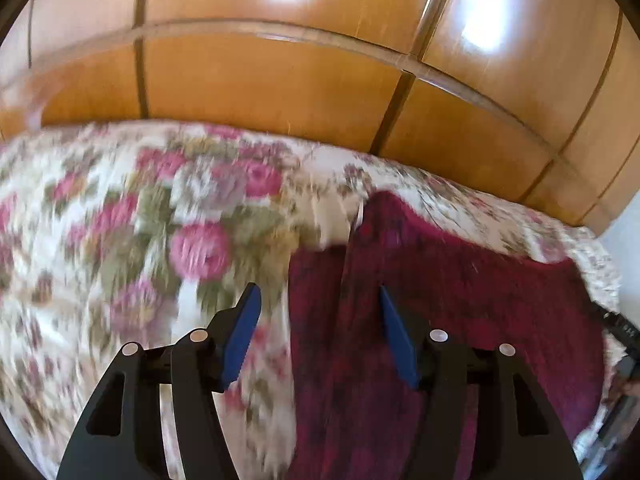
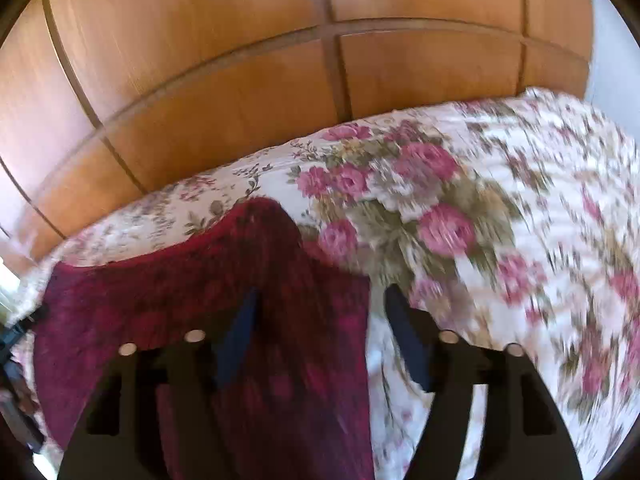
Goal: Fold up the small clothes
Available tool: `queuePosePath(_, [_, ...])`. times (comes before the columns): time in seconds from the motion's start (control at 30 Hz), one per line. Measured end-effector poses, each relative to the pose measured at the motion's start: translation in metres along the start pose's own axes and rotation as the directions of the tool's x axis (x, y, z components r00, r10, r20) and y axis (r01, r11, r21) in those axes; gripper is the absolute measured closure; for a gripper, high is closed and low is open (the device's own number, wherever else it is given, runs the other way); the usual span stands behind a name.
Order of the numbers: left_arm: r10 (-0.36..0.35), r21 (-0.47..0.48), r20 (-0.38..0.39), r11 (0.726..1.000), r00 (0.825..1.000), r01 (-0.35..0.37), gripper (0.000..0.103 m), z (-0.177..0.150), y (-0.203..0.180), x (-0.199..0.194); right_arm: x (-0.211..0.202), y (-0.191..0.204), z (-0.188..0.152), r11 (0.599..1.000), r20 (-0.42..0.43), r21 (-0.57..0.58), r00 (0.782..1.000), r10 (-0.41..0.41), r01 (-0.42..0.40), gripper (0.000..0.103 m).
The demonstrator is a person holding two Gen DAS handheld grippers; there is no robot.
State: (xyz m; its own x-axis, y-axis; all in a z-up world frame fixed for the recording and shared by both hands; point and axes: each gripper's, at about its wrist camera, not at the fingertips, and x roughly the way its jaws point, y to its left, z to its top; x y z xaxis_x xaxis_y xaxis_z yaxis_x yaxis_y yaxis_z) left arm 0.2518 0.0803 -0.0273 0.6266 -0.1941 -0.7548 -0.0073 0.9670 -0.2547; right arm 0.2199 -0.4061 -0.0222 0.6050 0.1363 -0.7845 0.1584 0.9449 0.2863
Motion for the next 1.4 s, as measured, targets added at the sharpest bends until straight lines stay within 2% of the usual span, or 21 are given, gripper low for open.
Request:
queuePosePath(0.17, [-0.144, -0.088, -0.019, 0.986, 0.989, 0.141, 0.039, -0.053, 0.020, -0.035, -0.025, -0.030, -0.054, 0.983, -0.061, 0.108, 0.986, 0.154, -0.147, 0.015])
queuePosePath(0.33, [-0.309, -0.215, -0.059, 0.932, 0.949, 0.290, 0.035, -0.106, 0.033, -0.044, -0.032, -0.045, -0.108, 0.952, -0.096, 0.211, 0.964, 0.247, -0.223, 0.013])
queuePosePath(0.4, [-0.352, -0.256, -0.070, 0.911, 0.933, 0.324, 0.036, -0.120, 0.032, -0.040, -0.035, -0.043, -0.117, 0.954, -0.074, 0.202, 0.968, 0.241, -0.222, 0.013])
queuePosePath(0.43, [-0.369, -0.264, -0.074, 0.903, 0.927, 0.338, 0.048, -0.125, 0.031, -0.039, -0.036, -0.039, -0.119, 0.957, -0.073, 0.192, 0.970, 0.233, -0.215, 0.014])
queuePosePath(0.47, [-0.377, -0.258, -0.079, 0.902, 0.923, 0.347, 0.057, -0.128, 0.028, -0.038, -0.036, -0.036, -0.120, 0.958, -0.076, 0.191, 0.969, 0.234, -0.216, 0.024])
queuePosePath(0.5, [-0.370, -0.251, -0.078, 0.906, 0.926, 0.341, 0.070, -0.128, 0.026, -0.039, -0.036, -0.032, -0.120, 0.954, -0.088, 0.191, 0.964, 0.252, -0.232, 0.044])
queuePosePath(0.53, [-0.373, -0.247, -0.081, 0.906, 0.924, 0.344, 0.074, -0.128, 0.025, -0.040, -0.037, -0.030, -0.120, 0.959, -0.092, 0.183, 0.967, 0.238, -0.218, 0.046])
queuePosePath(0.6, [-0.370, -0.248, -0.075, 0.906, 0.926, 0.342, 0.083, -0.125, 0.024, -0.046, -0.044, -0.024, -0.121, 0.963, -0.092, 0.161, 0.968, 0.234, -0.217, 0.070])
queuePosePath(0.7, [-0.366, -0.220, -0.070, 0.913, 0.928, 0.343, 0.086, -0.124, 0.021, -0.060, -0.061, -0.025, -0.123, 0.957, -0.075, 0.163, 0.964, 0.254, -0.239, 0.078])
queuePosePath(0.77, [-0.371, -0.217, -0.074, 0.912, 0.926, 0.348, 0.086, -0.122, 0.025, -0.066, -0.078, -0.027, -0.127, 0.952, -0.072, 0.153, 0.957, 0.280, -0.267, 0.079])
queuePosePath(0.9, [-0.391, -0.203, -0.078, 0.907, 0.917, 0.369, 0.086, -0.139, 0.030, -0.102, -0.109, -0.022, -0.149, 0.954, -0.113, 0.090, 0.949, 0.294, -0.285, 0.080])
queuePosePath(1.0, [-0.396, -0.212, -0.115, 0.906, 0.911, 0.367, 0.086, -0.170, 0.039, -0.126, -0.123, -0.028, -0.175, 0.956, -0.163, 0.086, 0.943, 0.290, -0.279, 0.079])
queuePosePath(1.07, [-0.369, -0.205, -0.128, 0.918, 0.921, 0.339, 0.086, -0.183, 0.041, -0.131, -0.124, -0.030, -0.189, 0.961, -0.202, 0.077, 0.940, 0.275, -0.265, 0.079])
queuePosePath(1.13, [-0.336, -0.183, -0.125, 0.933, 0.934, 0.312, 0.086, -0.192, 0.042, -0.138, -0.125, -0.033, -0.196, 0.965, -0.217, 0.079, 0.940, 0.262, -0.250, 0.073])
queuePosePath(1.2, [-0.328, -0.187, -0.092, 0.933, 0.940, 0.307, 0.082, -0.188, 0.044, -0.145, -0.131, -0.038, -0.189, 0.964, -0.187, 0.096, 0.947, 0.262, -0.247, 0.057])
queuePosePath(1.23, [-0.331, -0.189, -0.077, 0.931, 0.940, 0.313, 0.078, -0.183, 0.046, -0.147, -0.137, -0.040, -0.183, 0.964, -0.158, 0.097, 0.952, 0.261, -0.248, 0.054])
queuePosePath(1.27, [-0.328, -0.189, -0.058, 0.931, 0.943, 0.312, 0.068, -0.177, 0.047, -0.149, -0.141, -0.040, -0.177, 0.965, -0.131, 0.092, 0.958, 0.257, -0.246, 0.047])
queuePosePath(1.3, [-0.321, -0.191, -0.033, 0.932, 0.947, 0.309, 0.063, -0.170, 0.049, -0.150, -0.143, -0.039, -0.171, 0.967, -0.103, 0.086, 0.963, 0.250, -0.241, 0.041])
queuePosePath(1.4, [-0.315, -0.200, -0.008, 0.930, 0.949, 0.307, 0.063, -0.147, 0.050, -0.143, -0.138, -0.029, -0.147, 0.973, -0.048, 0.062, 0.973, 0.227, -0.224, 0.040])
